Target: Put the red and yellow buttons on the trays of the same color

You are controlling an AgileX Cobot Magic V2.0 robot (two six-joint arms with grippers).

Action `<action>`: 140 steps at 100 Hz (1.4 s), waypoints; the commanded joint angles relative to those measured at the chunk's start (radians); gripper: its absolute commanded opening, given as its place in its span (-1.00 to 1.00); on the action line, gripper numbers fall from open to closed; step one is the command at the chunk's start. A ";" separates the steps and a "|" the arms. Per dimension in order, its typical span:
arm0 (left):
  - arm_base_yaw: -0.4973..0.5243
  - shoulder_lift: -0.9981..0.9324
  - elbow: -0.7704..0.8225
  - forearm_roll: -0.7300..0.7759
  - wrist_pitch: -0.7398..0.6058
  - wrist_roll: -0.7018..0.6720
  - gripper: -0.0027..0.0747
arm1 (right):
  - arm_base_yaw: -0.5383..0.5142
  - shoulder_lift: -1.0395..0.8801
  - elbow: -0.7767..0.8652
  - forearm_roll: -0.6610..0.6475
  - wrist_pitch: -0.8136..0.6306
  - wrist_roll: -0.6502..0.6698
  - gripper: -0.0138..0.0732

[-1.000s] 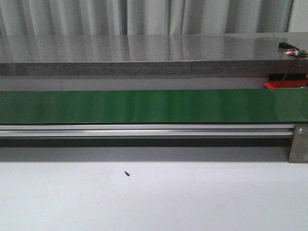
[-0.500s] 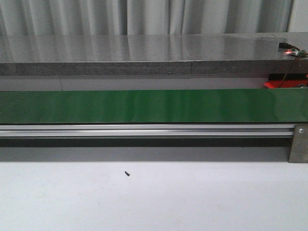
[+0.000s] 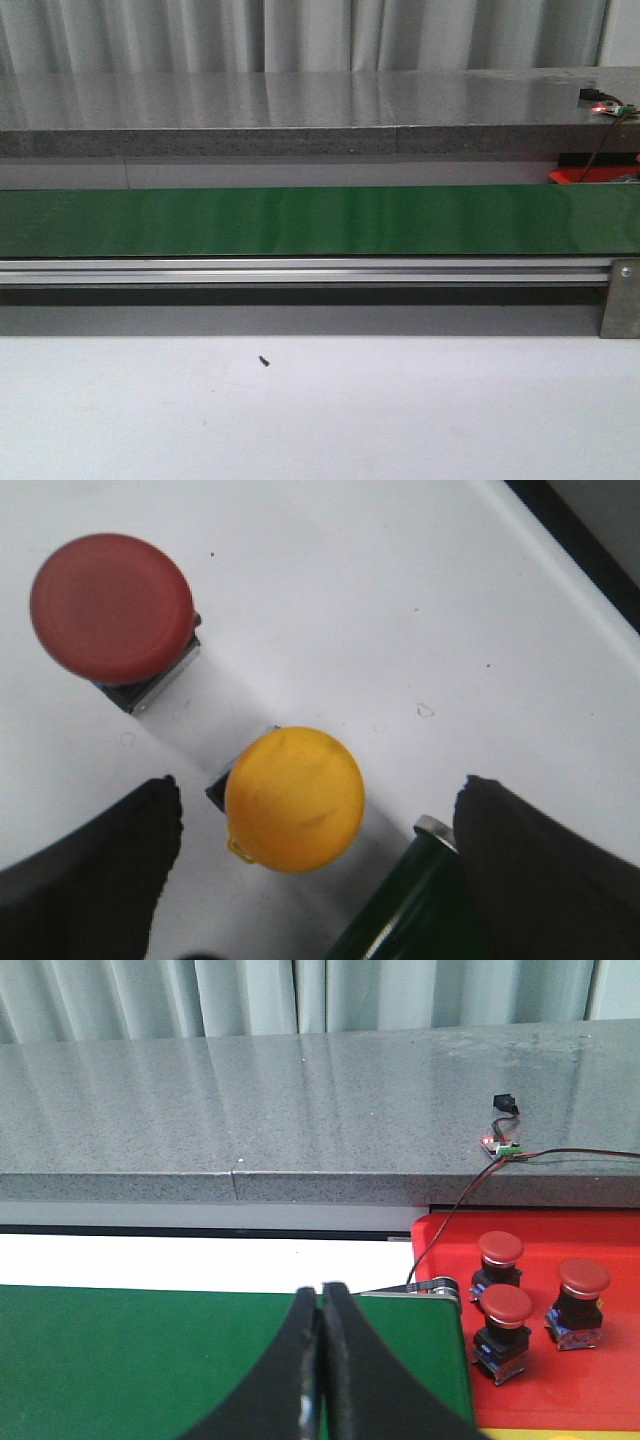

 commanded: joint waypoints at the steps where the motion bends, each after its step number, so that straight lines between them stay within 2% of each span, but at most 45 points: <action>1: 0.005 -0.048 -0.033 0.013 -0.055 -0.026 0.48 | 0.003 -0.001 -0.025 0.021 0.005 -0.008 -0.81; 56: 0.019 0.008 -0.035 0.022 -0.089 -0.032 0.46 | 0.003 -0.001 -0.025 0.021 0.035 -0.008 -0.81; 63: 0.019 0.008 -0.035 0.022 -0.089 -0.032 0.31 | 0.003 -0.001 -0.025 0.021 0.046 -0.008 -0.81; 80: 0.019 0.008 -0.035 0.022 -0.101 -0.032 -0.36 | 0.003 -0.001 -0.025 0.021 0.055 -0.008 -0.81; 89: 0.019 0.008 -0.035 0.022 -0.103 -0.032 -0.59 | 0.003 -0.001 -0.025 0.021 0.055 -0.008 -0.81; 96: 0.019 0.008 -0.035 0.022 -0.103 -0.032 -0.65 | 0.003 -0.001 -0.025 0.021 0.055 -0.008 -0.81; 117: 0.023 -0.038 -0.035 0.026 -0.076 -0.018 -0.65 | 0.003 -0.001 -0.025 0.021 0.054 -0.008 -0.81; 140: 0.014 -0.117 -0.033 0.029 0.034 0.095 -0.66 | 0.003 -0.001 -0.025 0.021 0.054 -0.008 -0.81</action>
